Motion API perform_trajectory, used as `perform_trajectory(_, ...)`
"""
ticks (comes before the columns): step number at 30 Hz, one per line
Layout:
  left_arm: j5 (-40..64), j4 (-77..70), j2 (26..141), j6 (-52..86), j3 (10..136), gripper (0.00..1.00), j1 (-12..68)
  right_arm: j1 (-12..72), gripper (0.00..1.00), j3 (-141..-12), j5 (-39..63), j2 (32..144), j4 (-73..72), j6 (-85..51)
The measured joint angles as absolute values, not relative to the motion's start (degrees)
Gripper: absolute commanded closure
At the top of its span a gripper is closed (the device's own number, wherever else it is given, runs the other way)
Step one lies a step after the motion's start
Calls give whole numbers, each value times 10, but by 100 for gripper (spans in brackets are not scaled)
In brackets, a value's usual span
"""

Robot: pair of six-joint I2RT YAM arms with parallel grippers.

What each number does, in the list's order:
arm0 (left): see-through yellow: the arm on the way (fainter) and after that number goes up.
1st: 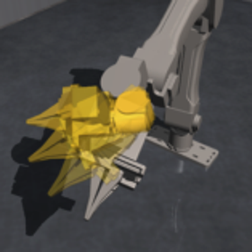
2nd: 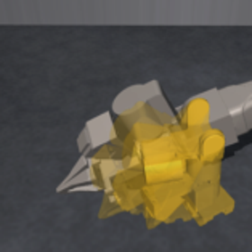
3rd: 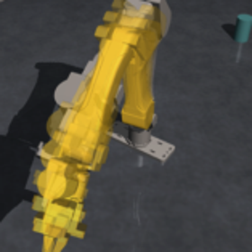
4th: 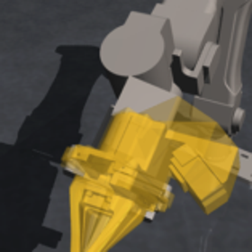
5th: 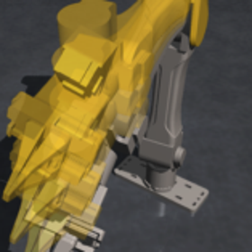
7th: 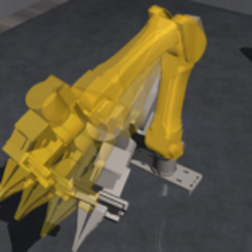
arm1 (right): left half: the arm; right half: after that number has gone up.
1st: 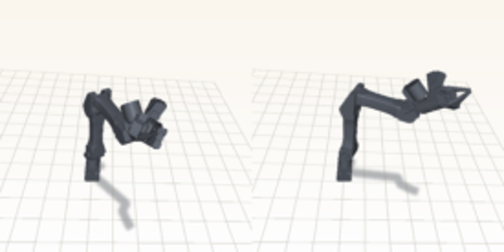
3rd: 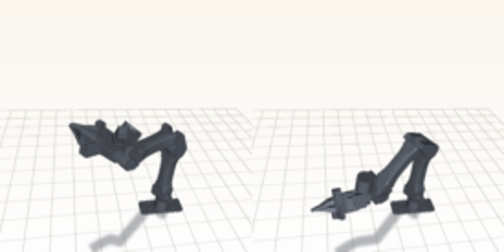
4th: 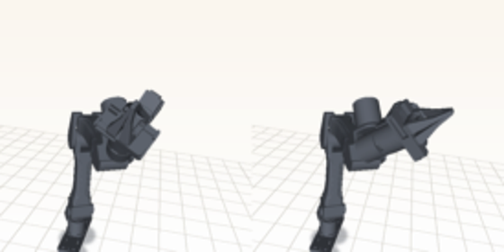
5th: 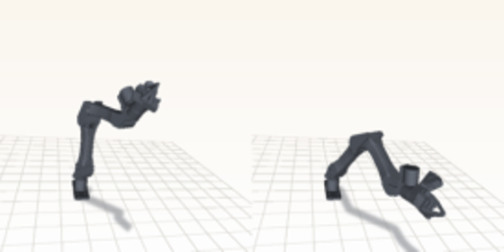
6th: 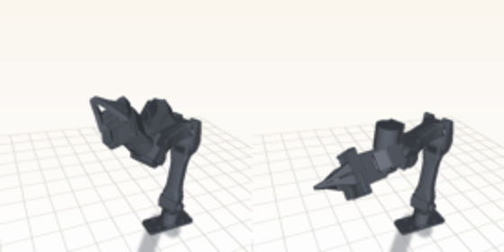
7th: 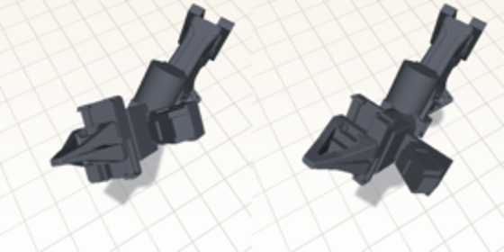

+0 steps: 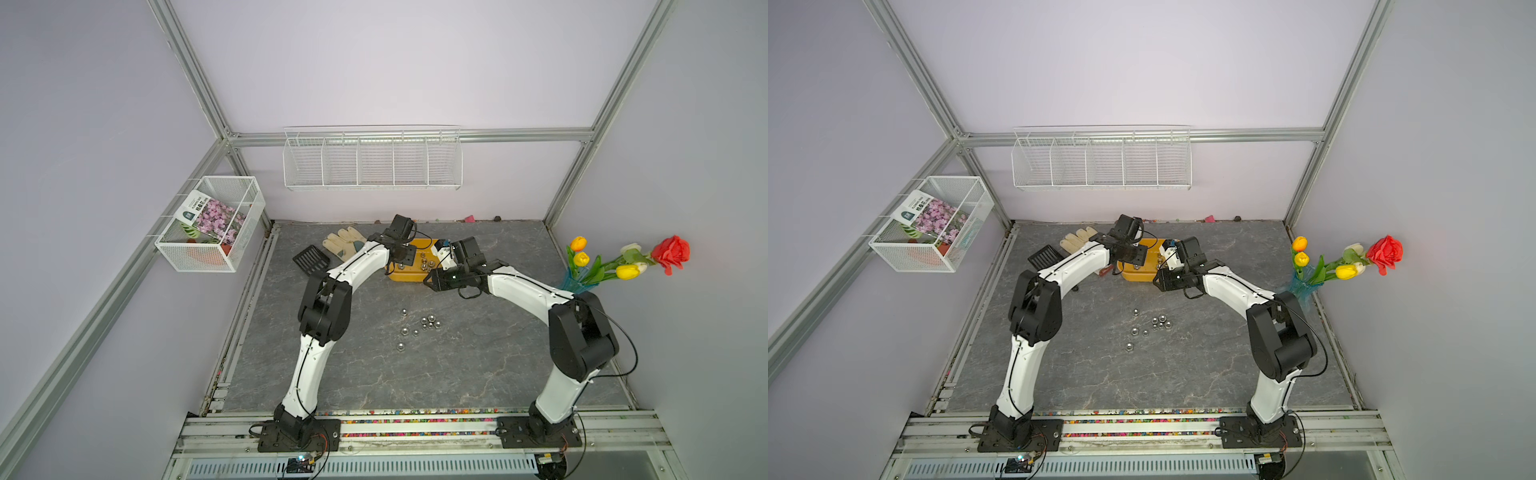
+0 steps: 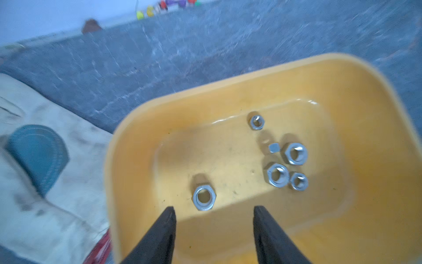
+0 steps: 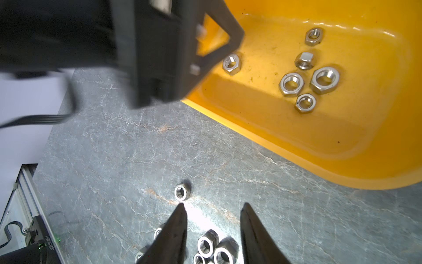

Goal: Put the nuts on the desktop into the storage box
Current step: Place the nut in the storage box.

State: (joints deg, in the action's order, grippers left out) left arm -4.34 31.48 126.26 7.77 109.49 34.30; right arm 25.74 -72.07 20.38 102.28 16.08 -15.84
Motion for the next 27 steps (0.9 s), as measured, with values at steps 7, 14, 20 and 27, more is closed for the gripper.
perform_trajectory(7,-46,249,1091,68,1000,37,378,257,58,-717,204,1023,161,-158)
perform_trajectory(14,-41,265,1011,103,894,37,420,269,58,-681,181,992,171,-158)
perform_trajectory(20,-31,317,1009,156,776,37,419,308,58,-619,159,923,178,-158)
perform_trajectory(27,-22,342,1026,184,747,38,422,316,58,-546,139,854,180,-167)
